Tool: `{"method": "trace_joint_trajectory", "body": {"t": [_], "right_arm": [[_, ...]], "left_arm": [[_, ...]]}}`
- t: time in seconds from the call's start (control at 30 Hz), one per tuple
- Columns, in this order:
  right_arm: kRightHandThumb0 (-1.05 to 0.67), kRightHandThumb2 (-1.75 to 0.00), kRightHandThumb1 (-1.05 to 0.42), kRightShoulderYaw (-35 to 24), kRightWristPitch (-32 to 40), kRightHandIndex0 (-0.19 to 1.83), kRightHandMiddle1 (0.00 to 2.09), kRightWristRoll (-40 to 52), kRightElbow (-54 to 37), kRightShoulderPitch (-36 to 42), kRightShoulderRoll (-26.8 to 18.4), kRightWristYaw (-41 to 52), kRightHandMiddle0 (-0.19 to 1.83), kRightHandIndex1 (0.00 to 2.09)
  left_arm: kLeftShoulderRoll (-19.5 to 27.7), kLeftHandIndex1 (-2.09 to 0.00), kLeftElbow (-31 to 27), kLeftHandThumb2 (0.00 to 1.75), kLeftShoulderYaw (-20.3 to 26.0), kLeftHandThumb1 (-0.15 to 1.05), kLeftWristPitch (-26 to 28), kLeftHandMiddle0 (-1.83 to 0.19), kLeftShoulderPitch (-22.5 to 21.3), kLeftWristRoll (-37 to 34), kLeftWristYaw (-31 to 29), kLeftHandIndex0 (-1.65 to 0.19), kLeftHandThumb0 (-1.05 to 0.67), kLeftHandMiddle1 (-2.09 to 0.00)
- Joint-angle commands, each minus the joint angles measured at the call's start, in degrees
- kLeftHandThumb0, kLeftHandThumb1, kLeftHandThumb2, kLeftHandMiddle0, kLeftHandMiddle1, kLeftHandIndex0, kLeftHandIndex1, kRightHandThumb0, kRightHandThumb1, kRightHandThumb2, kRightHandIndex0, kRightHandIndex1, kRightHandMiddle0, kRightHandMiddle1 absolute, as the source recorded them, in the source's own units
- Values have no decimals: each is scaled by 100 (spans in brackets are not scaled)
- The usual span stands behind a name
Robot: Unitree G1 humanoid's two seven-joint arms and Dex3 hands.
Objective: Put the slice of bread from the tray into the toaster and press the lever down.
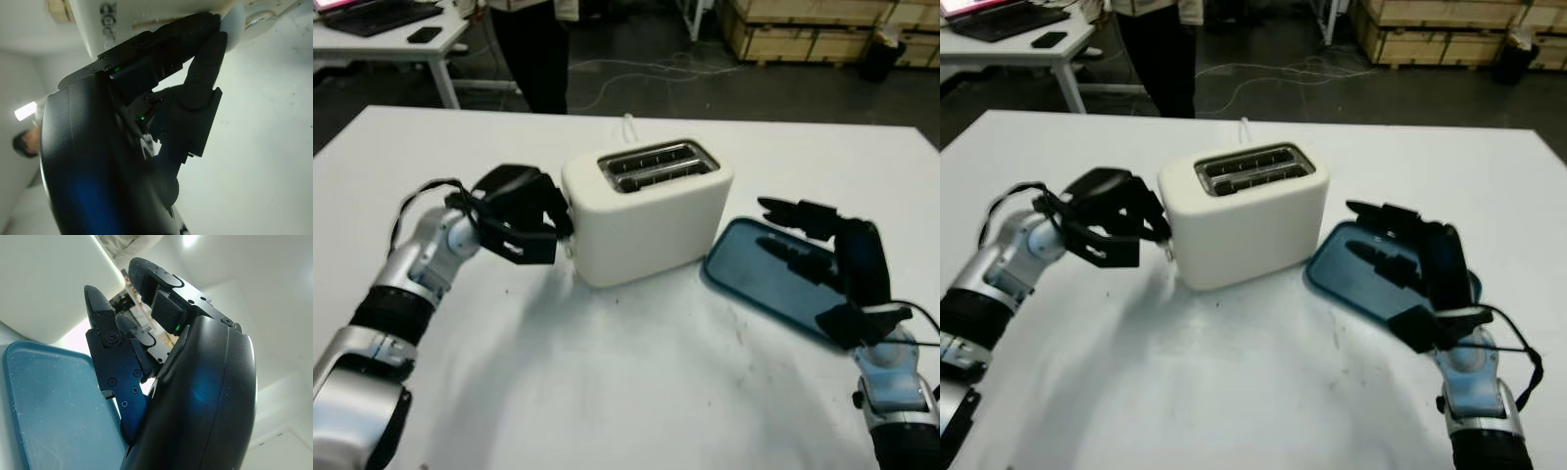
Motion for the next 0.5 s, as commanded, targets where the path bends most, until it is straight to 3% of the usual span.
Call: {"method": "trace_joint_trajectory", "body": {"t": [0.0,0.47], "right_arm": [[-27,0,-80,-20,-16,107,0,83,-54,-32,-85,88,94,1],[-30,0,-80,8,100,105,0,23,-145,-13,4,70,94,0]], "left_arm": [[-1206,-1,610,0,-1107,87,-110,-107,794,360,-285,-121,-32,-71],[-885,-1,503,0,-1095,89,-104,-101,572,451,-204,-122,-33,-68]]}}
